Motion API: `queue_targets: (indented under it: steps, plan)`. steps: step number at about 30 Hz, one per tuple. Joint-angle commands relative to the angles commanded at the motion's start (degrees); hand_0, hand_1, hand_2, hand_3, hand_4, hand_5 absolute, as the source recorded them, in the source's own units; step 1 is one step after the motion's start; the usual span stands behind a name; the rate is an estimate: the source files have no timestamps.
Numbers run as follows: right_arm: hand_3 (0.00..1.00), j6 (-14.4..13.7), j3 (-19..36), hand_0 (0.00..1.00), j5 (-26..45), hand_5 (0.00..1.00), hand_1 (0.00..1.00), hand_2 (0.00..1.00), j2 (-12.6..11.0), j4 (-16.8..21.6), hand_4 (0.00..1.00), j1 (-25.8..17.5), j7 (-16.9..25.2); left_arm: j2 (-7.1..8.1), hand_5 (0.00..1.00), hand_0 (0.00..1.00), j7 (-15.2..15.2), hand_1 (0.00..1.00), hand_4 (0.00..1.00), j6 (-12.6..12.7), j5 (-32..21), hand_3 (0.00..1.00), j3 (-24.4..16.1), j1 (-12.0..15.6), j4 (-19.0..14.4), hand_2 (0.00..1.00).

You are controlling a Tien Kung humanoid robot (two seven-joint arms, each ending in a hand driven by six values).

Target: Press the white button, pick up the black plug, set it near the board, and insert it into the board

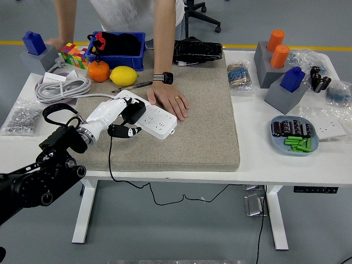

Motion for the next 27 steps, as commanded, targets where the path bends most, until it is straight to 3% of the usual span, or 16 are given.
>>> queue_targets:
  steps: [18,27]
  plan:
    - [0.560,0.0,0.4,0.660,-0.1,0.262,0.585,0.570,0.1,0.0,0.619,-0.2,0.0,-0.36,0.217,0.890,1.3,0.872,0.807,-0.9,-0.4,0.762,0.4,-0.2,1.2,0.817]
    - [0.559,0.0,0.4,0.659,0.0,0.261,0.585,0.570,0.2,0.2,0.618,-0.1,0.1,-1.54,0.225,0.891,1.3,0.872,0.804,-0.9,-0.9,0.762,1.5,-0.7,3.0,0.817]
